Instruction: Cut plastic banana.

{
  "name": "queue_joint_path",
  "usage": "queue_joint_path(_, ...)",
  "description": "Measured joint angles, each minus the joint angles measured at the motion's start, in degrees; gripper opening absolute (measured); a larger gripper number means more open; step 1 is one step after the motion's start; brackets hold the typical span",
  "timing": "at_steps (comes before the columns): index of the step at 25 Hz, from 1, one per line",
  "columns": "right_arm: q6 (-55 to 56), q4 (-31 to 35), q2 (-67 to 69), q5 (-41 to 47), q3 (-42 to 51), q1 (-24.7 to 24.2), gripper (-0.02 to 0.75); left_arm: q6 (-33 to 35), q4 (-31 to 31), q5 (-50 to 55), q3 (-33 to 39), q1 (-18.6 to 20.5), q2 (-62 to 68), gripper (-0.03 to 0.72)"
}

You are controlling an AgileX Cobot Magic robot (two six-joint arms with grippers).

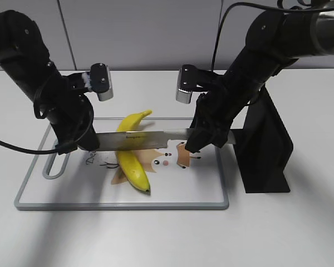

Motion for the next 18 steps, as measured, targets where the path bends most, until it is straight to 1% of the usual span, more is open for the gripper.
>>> queue_joint_path(11,0.2,-1.2,-2.0,-0.5,0.2,0.1,0.195,0.0,0.0,-0.9,0.8,-0.1,-2.5,0.017)
queue_joint_path(18,0.4,-2.3,-9.4,-0.3,0.4,0.2,0.195,0.0,0.4,-0.3,1.1,-0.2,-10.6,0.013)
